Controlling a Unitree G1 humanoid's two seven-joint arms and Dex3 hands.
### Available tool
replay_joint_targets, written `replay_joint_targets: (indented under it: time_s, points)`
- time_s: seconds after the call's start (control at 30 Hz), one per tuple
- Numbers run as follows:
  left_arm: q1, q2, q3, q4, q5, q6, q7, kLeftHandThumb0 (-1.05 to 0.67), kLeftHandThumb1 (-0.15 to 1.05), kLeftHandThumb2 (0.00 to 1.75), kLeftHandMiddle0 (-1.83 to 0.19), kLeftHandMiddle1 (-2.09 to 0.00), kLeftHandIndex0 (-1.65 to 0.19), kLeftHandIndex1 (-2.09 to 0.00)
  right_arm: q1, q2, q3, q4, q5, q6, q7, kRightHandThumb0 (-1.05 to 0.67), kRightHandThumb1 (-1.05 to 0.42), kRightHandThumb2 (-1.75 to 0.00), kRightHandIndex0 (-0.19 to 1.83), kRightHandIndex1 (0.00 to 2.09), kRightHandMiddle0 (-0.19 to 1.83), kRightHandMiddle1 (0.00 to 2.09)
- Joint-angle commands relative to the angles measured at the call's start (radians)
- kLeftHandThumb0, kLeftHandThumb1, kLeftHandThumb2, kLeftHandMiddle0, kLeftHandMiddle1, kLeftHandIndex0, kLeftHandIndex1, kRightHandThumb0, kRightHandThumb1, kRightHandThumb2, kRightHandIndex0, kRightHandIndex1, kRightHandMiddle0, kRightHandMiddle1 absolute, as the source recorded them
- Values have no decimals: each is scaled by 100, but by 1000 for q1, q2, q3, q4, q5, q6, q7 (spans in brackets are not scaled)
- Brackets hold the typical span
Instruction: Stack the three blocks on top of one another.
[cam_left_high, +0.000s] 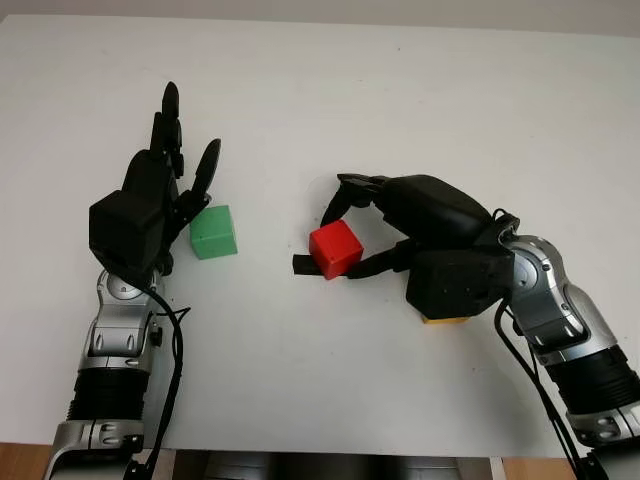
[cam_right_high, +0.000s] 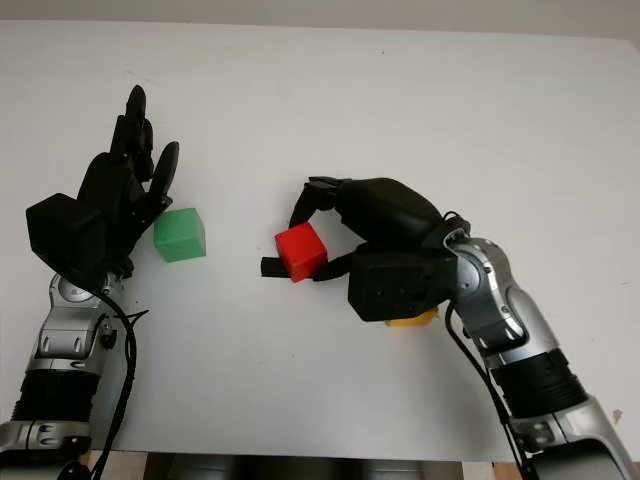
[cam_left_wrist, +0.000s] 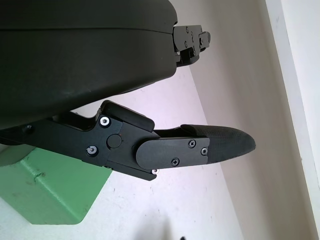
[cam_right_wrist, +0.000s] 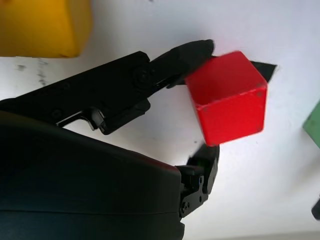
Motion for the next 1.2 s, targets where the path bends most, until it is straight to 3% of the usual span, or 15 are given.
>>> replay_joint_targets:
  time_s: [0.0, 0.2, 0.4, 0.57, 0.83, 1.17]
  points:
    - [5, 2, -1, -10, 3, 3, 5, -80, 105, 48, 16, -5, 13, -5, -16, -14, -8, -29, 15, -4, 16, -85, -96, -6, -18, 0, -8, 8]
    - [5, -4, 1, -12, -2, 1, 8, -80, 105, 47, 15, -6, 12, -6, -25, -45, -53, -112, 80, 30, 91, -87, -92, -4, -19, 0, -17, 3]
    - [8, 0, 3, -11, -5, 2, 6, -80, 105, 47, 16, -5, 13, -5, -43, -71, -185, -296, 233, 232, 194, -83, -90, -5, -19, 0, -15, 5]
    - [9, 2, 3, -8, -4, -1, 6, -80, 105, 48, 16, -5, 13, -5, -24, -85, -354, -387, 345, 366, 143, -76, -89, -5, -12, 4, 8, 15]
    - [-2, 4, 2, 25, -4, -29, 3, -80, 105, 47, 16, -5, 13, -5, 75, -219, -495, -504, 406, 518, 189, -69, -81, -5, 11, 9, 43, 17]
    - [-21, 14, 3, 50, -13, -48, -17, -78, 105, 46, 16, -5, 13, -5, 301, -286, -533, -602, 381, 426, 197, -71, -79, -5, 13, 5, 53, 11]
